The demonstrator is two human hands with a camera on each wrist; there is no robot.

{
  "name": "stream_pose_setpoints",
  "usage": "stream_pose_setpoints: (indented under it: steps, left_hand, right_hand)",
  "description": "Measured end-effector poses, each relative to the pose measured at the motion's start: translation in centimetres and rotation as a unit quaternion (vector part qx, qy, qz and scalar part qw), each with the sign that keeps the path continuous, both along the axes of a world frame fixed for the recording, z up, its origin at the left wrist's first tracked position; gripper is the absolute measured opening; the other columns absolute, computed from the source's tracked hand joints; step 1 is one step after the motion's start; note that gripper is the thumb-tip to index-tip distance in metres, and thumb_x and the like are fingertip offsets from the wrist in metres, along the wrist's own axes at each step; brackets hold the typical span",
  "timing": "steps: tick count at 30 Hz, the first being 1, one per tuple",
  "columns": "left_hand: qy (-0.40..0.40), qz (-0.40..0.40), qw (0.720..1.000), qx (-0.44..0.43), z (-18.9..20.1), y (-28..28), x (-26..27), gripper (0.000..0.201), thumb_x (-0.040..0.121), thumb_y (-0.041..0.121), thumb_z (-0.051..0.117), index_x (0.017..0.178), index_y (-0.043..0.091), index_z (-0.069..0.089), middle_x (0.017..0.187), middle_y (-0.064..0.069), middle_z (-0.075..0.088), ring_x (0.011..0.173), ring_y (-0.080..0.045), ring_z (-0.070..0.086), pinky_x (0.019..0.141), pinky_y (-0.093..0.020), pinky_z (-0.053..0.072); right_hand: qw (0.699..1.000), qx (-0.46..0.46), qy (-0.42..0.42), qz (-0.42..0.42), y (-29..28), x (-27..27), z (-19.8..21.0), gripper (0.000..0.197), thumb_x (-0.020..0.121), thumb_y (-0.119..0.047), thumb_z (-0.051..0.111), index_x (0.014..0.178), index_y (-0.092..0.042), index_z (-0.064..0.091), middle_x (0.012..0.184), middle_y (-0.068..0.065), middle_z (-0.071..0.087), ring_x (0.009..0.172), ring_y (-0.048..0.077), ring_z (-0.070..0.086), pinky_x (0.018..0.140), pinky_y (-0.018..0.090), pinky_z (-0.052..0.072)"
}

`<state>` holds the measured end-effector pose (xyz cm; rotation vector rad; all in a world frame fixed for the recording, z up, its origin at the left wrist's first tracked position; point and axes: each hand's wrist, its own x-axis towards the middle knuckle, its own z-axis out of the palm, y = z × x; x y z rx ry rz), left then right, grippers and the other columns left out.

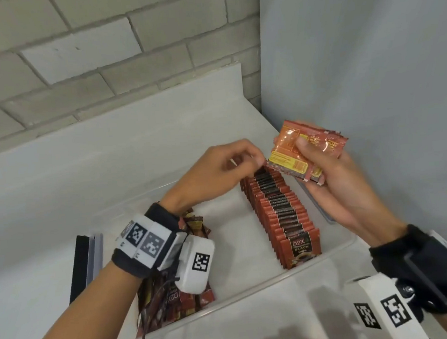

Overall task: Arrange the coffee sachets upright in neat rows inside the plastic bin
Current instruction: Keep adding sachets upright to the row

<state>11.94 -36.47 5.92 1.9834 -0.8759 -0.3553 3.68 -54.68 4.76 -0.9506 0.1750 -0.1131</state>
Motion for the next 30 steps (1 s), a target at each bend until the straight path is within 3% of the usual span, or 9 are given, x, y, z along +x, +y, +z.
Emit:
stream_pose_setpoints:
  steps: [5, 9, 12, 14, 17, 20, 23, 26, 30]
  left_hand:
    - [0.042, 0.029, 0.996, -0.069, 0.4, -0.2, -0.4, 0.029, 0.088, 0.030, 0.067, 0.114, 0.017, 0.062, 0.095, 0.001, 0.064, 0.090, -0.018, 0.060, 0.085, -0.033, 0.051]
    - [0.076, 0.004, 0.992, -0.103, 0.3, -0.8, -1.0, 0.031, 0.083, 0.015, 0.071, 0.112, 0.019, 0.060, 0.092, 0.003, 0.064, 0.084, -0.010, 0.059, 0.085, -0.030, 0.050]
    - [0.073, -0.002, 0.989, -0.132, 0.3, -0.8, -1.1, 0.030, 0.084, 0.006, 0.070, 0.111, 0.013, 0.060, 0.091, -0.003, 0.065, 0.083, -0.015, 0.061, 0.085, -0.033, 0.051]
    - [0.054, 0.005, 0.986, -0.155, 0.4, -0.6, -0.9, 0.024, 0.084, 0.005, 0.070, 0.106, 0.010, 0.062, 0.094, -0.009, 0.066, 0.088, -0.025, 0.061, 0.085, -0.042, 0.051]
    - [0.046, 0.012, 0.981, -0.189, 0.6, -0.1, -0.5, 0.016, 0.084, 0.003, 0.069, 0.096, 0.010, 0.062, 0.095, -0.001, 0.067, 0.092, -0.023, 0.062, 0.083, -0.047, 0.051]
    - [0.036, -0.009, 0.978, -0.207, 0.7, 0.2, -0.3, 0.010, 0.085, 0.004, 0.067, 0.092, 0.009, 0.063, 0.098, -0.009, 0.068, 0.100, -0.027, 0.063, 0.086, -0.056, 0.051]
    - [0.025, -0.036, 0.977, -0.208, 0.5, 0.1, -0.4, 0.004, 0.087, 0.010, 0.062, 0.091, 0.012, 0.063, 0.103, -0.003, 0.070, 0.108, -0.027, 0.063, 0.085, -0.057, 0.051]
    - [0.006, -0.037, 0.980, -0.198, 0.2, -0.1, -0.5, 0.006, 0.086, 0.014, 0.063, 0.088, 0.019, 0.066, 0.108, 0.005, 0.068, 0.112, -0.028, 0.058, 0.086, -0.058, 0.050]
    - [0.026, -0.016, 0.983, -0.183, -0.3, -0.1, -0.1, 0.011, 0.091, 0.014, 0.060, 0.093, 0.018, 0.070, 0.113, -0.002, 0.060, 0.113, -0.021, 0.057, 0.083, -0.041, 0.056]
  right_hand:
    - [0.999, -0.037, 0.004, 0.011, 0.1, -0.1, 0.1, 0.046, 0.083, -0.014, 0.061, 0.129, -0.010, 0.056, 0.114, 0.009, 0.071, 0.102, 0.022, 0.069, 0.082, 0.027, 0.057]
    - [0.999, -0.048, 0.001, 0.014, 0.2, -0.2, 0.1, 0.049, 0.081, -0.012, 0.062, 0.129, -0.010, 0.055, 0.113, 0.008, 0.071, 0.101, 0.021, 0.069, 0.083, 0.028, 0.057]
    - [0.999, -0.038, -0.010, 0.016, 0.3, -0.2, 0.2, 0.047, 0.081, -0.013, 0.062, 0.127, -0.010, 0.055, 0.110, 0.007, 0.072, 0.101, 0.020, 0.070, 0.080, 0.026, 0.057]
    - [0.999, -0.025, -0.022, 0.029, 0.3, -0.3, 0.4, 0.055, 0.075, -0.025, 0.066, 0.127, -0.009, 0.052, 0.109, 0.007, 0.072, 0.102, 0.020, 0.069, 0.081, 0.025, 0.056]
    - [0.999, -0.024, -0.021, 0.037, 0.4, -0.3, 0.3, 0.087, 0.056, -0.055, 0.073, 0.129, -0.015, 0.047, 0.106, 0.005, 0.072, 0.102, 0.020, 0.069, 0.082, 0.026, 0.056]
    - [0.998, -0.032, 0.011, 0.050, 0.6, -0.1, 0.5, 0.092, 0.057, -0.071, 0.055, 0.132, -0.018, 0.047, 0.114, 0.007, 0.067, 0.101, 0.018, 0.069, 0.088, 0.030, 0.055]
    - [0.995, -0.046, 0.031, 0.084, 0.6, -0.3, 0.8, 0.073, 0.071, -0.061, 0.043, 0.126, -0.015, 0.053, 0.121, 0.011, 0.067, 0.105, 0.020, 0.068, 0.082, 0.028, 0.057]
    - [0.993, -0.055, 0.031, 0.096, 0.5, -0.4, 0.7, 0.048, 0.081, -0.030, 0.058, 0.123, -0.007, 0.058, 0.114, 0.014, 0.070, 0.100, 0.025, 0.068, 0.082, 0.033, 0.058]
    - [0.994, -0.061, 0.036, 0.084, 0.3, -0.4, 0.4, 0.034, 0.076, -0.012, 0.064, 0.110, -0.008, 0.064, 0.101, 0.012, 0.073, 0.089, 0.024, 0.071, 0.071, 0.030, 0.059]
